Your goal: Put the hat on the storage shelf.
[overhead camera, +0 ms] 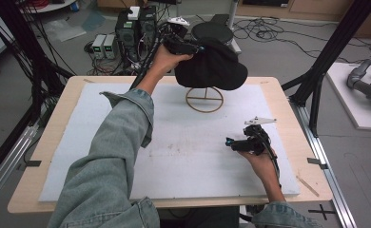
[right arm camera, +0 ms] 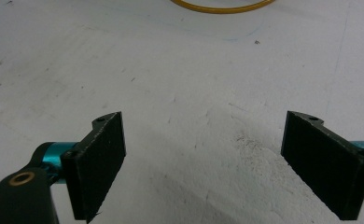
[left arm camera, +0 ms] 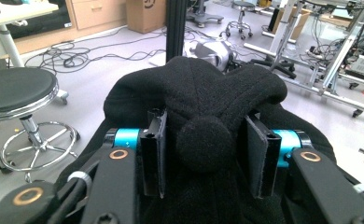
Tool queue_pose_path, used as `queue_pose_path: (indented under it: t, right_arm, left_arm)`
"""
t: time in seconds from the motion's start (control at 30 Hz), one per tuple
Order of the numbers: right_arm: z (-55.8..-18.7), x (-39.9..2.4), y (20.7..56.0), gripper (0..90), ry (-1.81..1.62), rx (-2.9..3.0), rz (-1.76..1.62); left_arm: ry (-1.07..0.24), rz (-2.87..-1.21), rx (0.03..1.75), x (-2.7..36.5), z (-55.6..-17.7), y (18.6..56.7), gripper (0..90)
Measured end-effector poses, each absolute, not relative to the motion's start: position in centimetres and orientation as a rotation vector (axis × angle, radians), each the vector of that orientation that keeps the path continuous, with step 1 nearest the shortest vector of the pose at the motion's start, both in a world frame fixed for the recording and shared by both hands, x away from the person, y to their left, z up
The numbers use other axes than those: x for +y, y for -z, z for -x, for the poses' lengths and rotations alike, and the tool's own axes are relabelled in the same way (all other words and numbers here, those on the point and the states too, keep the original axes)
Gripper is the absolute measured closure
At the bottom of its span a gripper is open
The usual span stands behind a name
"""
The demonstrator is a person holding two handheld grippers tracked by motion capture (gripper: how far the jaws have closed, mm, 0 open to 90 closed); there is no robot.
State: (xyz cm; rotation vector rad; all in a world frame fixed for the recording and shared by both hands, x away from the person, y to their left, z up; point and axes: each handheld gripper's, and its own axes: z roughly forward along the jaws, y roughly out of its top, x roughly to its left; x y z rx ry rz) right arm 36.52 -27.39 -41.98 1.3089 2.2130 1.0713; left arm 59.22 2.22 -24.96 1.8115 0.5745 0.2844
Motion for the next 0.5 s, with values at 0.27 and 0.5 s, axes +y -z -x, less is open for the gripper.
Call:
queue_pose_path:
  t: [0.27,0.5]
  right_arm:
    - [-36.51,-27.37,42.00,13.6,-1.069,2.215,-1.307]
    - [-36.49,-27.33,42.00,13.6,-1.067,2.215,-1.307]
  left_arm:
    - [-0.289,-1.846,0.569,2.46,-59.20,25.20,51.4]
    - [-0.295,-1.862,0.565,2.53,-59.19,25.43,47.6]
